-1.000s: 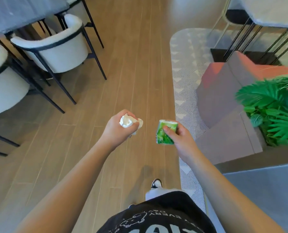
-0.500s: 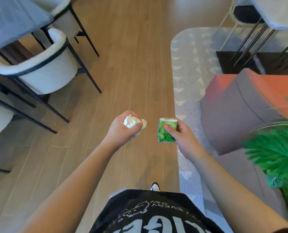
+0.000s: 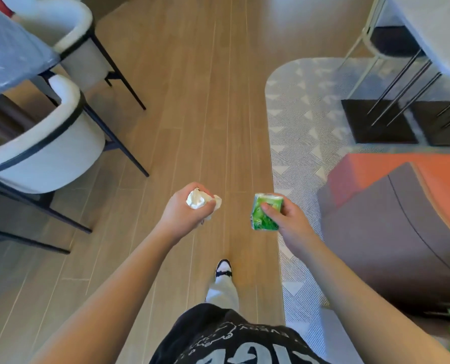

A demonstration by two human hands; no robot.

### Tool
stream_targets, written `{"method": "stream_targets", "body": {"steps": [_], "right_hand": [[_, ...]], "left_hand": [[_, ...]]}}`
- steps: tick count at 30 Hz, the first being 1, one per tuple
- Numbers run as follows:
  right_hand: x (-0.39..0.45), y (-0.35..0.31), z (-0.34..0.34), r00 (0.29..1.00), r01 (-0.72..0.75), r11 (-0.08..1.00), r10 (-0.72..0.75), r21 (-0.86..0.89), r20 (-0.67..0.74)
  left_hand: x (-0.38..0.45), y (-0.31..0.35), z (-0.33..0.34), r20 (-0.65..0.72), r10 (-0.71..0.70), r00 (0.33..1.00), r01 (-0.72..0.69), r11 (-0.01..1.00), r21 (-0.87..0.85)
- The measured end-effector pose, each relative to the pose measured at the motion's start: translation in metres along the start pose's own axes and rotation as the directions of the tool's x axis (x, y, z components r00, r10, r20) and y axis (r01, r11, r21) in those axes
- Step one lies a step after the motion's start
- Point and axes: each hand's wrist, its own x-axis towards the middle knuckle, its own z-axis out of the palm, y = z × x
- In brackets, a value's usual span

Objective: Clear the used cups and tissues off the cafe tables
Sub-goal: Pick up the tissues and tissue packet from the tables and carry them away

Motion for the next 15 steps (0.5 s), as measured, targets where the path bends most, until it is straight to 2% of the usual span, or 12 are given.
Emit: {"method": "stream_targets", "body": {"steps": [9,15], "right_hand": [[0.160,-0.089,0.017,0.999,0.038,0.999,-0.038,0.031,-0.018],[0.250,-0.128,0.016,0.999,0.046,0.999,-0.046,0.015,-0.001]], "left_hand": [[0.181,0.058,-0.024,0.100,0.050,0.994,-0.047,0.998,-0.034],[0.275,0.086,-0.025,0.081,0.080,0.994,-0.075,0.996,-0.054]]}}
